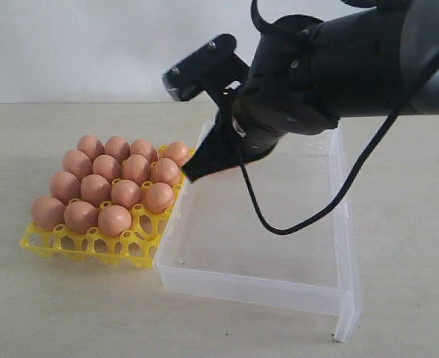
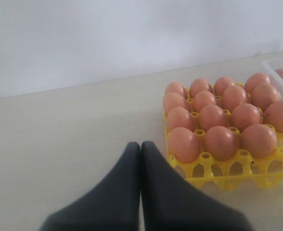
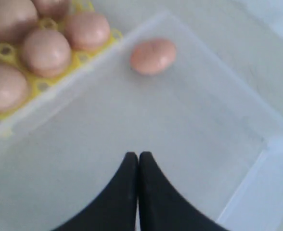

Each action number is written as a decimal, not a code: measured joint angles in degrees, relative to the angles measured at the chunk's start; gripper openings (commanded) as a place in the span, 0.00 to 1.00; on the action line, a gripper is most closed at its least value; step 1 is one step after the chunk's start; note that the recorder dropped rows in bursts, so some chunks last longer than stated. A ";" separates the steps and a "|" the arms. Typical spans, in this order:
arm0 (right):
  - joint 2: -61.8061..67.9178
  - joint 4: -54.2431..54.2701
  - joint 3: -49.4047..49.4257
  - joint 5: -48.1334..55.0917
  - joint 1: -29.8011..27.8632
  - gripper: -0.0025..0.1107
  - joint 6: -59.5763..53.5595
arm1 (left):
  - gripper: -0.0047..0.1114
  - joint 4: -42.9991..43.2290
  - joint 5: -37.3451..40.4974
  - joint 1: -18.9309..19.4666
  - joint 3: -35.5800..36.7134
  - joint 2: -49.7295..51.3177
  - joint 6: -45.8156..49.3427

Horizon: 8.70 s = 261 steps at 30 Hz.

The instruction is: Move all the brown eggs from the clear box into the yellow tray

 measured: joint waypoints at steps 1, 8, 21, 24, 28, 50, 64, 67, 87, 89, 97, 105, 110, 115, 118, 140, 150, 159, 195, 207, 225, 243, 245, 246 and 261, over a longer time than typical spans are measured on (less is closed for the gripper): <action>0.36 3.20 0.00 1.59 -1.30 0.02 -1.84 | 0.00 0.00 0.00 0.00 0.00 0.00 0.00; 5.23 42.81 -5.52 3.69 -15.29 0.02 -23.50 | 0.00 0.00 0.00 0.00 0.00 0.00 0.00; 16.64 74.25 -14.87 -2.33 -22.67 0.60 -35.90 | 0.00 0.00 0.00 0.00 0.00 0.00 0.00; 19.99 80.00 -15.93 -5.87 -22.67 0.59 -31.55 | 0.00 0.00 0.00 0.00 0.00 0.00 0.00; 26.05 87.63 -23.53 -5.84 -22.67 0.59 -31.72 | 0.00 0.00 0.00 0.00 0.00 0.00 0.00; 31.51 87.94 -26.25 -9.58 -22.67 0.59 -24.28 | 0.00 0.00 0.00 0.00 0.00 0.00 0.00; 34.30 89.35 -27.11 -10.73 -22.81 0.59 -21.49 | 0.00 0.00 0.00 0.00 0.00 0.00 0.00; 34.42 89.36 -27.28 -10.83 -22.81 0.48 -21.49 | 0.00 0.00 0.00 0.00 0.00 0.00 0.00; 32.27 81.25 -26.09 -8.82 -22.05 0.02 -21.61 | 0.00 0.00 0.00 0.00 0.00 0.00 0.00; 29.84 74.51 -24.37 -8.28 -20.87 0.02 -21.89 | 0.00 0.00 0.00 0.00 0.00 0.00 0.00; 16.19 64.06 -11.24 -11.72 -18.12 0.02 -24.84 | 0.00 0.00 0.00 0.00 0.00 0.00 0.00; 1.21 61.98 6.52 -14.70 -15.17 0.02 -45.59 | 0.00 0.00 0.00 0.00 0.00 0.00 0.00; -7.46 61.98 10.78 -20.56 -8.67 0.02 -55.83 | 0.00 0.00 0.00 0.00 0.00 0.00 0.00; -9.83 61.98 10.88 -30.77 -2.29 0.02 -56.86 | 0.00 0.00 0.00 0.00 0.00 0.00 0.00; -8.71 61.98 10.88 -37.88 1.06 0.02 -55.51 | 0.00 0.00 0.00 0.00 0.00 0.00 0.00; -3.12 10.96 11.84 -66.67 3.86 0.02 3.49 | 0.00 0.00 0.00 0.00 0.00 0.00 0.00; -2.28 13.61 16.99 -65.02 3.86 0.02 -6.52 | 0.00 0.00 0.00 0.00 0.00 0.00 0.00; 5.73 13.40 18.73 -69.65 0.69 0.02 -1.03 | 0.00 0.00 0.00 0.00 0.00 0.00 0.00; 15.95 12.11 12.51 -60.87 -0.15 0.48 -0.47 | 0.00 0.00 0.00 0.00 0.00 0.00 0.00; 15.95 12.11 12.51 -60.99 -0.15 0.51 -0.93 | 0.00 0.00 0.00 0.00 0.00 0.00 0.00; -2.11 12.11 12.51 -38.78 -0.15 0.02 -6.29 | 0.00 0.00 0.00 0.00 0.00 0.00 0.00; -40.40 -3.98 12.86 -22.63 -0.15 0.02 -10.65 | 0.00 0.00 0.00 0.00 0.00 0.00 0.00; -43.59 -4.65 13.80 -22.77 -0.15 0.02 -10.98 | 0.00 0.00 0.00 0.00 0.00 0.00 0.00; -45.83 -4.76 14.90 -22.21 -0.15 0.02 -10.98 | 0.00 0.00 0.00 0.00 0.00 0.00 0.00; -62.81 8.18 21.63 -2.08 -0.15 0.02 -17.01 | 0.00 0.00 0.00 0.00 0.00 0.00 0.00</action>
